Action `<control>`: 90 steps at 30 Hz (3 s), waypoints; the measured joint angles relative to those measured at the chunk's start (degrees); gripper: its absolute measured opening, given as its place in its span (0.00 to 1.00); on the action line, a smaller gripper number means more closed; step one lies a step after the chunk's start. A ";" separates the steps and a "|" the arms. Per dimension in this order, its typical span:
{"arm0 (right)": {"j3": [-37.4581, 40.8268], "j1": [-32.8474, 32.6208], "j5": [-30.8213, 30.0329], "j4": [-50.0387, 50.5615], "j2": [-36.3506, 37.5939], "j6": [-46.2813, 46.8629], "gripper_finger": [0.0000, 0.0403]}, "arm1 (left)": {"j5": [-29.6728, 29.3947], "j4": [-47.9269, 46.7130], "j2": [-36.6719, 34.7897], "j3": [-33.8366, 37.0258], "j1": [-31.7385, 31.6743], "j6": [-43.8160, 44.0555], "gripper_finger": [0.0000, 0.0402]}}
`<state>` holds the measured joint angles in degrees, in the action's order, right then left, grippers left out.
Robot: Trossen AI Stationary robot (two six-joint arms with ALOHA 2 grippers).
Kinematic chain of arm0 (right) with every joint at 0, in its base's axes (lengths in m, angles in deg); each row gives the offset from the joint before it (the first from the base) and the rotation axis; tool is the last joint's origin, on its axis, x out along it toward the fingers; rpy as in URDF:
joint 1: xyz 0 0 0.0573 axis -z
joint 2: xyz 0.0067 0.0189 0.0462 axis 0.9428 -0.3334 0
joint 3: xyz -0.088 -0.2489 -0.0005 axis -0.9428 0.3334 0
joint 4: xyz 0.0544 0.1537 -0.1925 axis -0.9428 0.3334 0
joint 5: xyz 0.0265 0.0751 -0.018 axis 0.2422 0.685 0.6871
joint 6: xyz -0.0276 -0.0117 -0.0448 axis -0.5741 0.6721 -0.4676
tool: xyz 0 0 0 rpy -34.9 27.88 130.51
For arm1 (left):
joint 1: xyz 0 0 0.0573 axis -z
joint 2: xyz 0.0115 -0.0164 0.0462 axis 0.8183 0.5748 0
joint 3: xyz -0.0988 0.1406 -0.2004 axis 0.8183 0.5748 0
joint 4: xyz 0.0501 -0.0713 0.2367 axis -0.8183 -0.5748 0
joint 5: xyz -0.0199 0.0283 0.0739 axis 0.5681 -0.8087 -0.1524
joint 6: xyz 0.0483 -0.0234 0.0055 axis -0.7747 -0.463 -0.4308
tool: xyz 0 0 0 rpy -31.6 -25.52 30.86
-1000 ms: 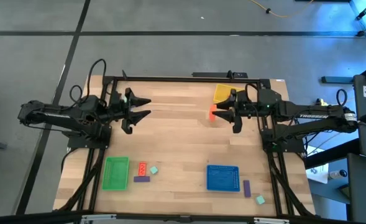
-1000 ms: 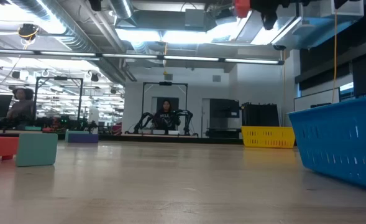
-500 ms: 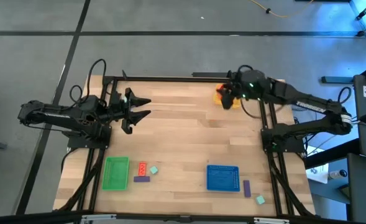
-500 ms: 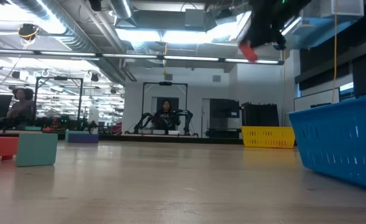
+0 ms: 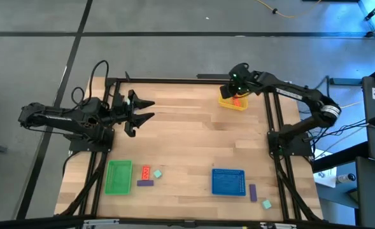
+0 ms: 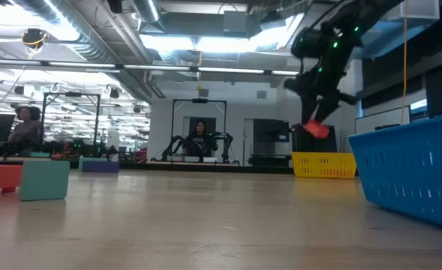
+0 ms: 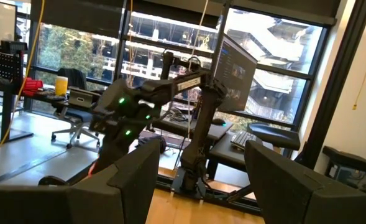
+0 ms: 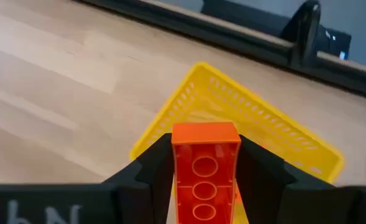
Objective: Sort & place blocks by color
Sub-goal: Put the top orange gamepiece into the yellow bin, then put the orange gamepiece into the yellow bin
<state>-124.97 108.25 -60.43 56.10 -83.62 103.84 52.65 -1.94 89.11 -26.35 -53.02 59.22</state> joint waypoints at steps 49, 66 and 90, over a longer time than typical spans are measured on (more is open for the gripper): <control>0.07 0.43 0.49 -2.58 -17.63 11.78 0.42 | 0.00 0.98 0.02 0.02 0.01 0.00 0.57; 0.07 0.43 -0.16 -2.89 -17.25 8.84 0.73 | 0.00 0.98 0.02 0.02 0.01 -0.13 0.57; 0.07 -13.36 11.77 -9.12 14.21 -12.27 0.75 | -1.17 0.96 0.02 0.02 0.02 -0.04 0.57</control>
<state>-124.91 94.88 -48.66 46.98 -69.40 91.57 51.48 -0.98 89.13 -26.33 -53.00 59.18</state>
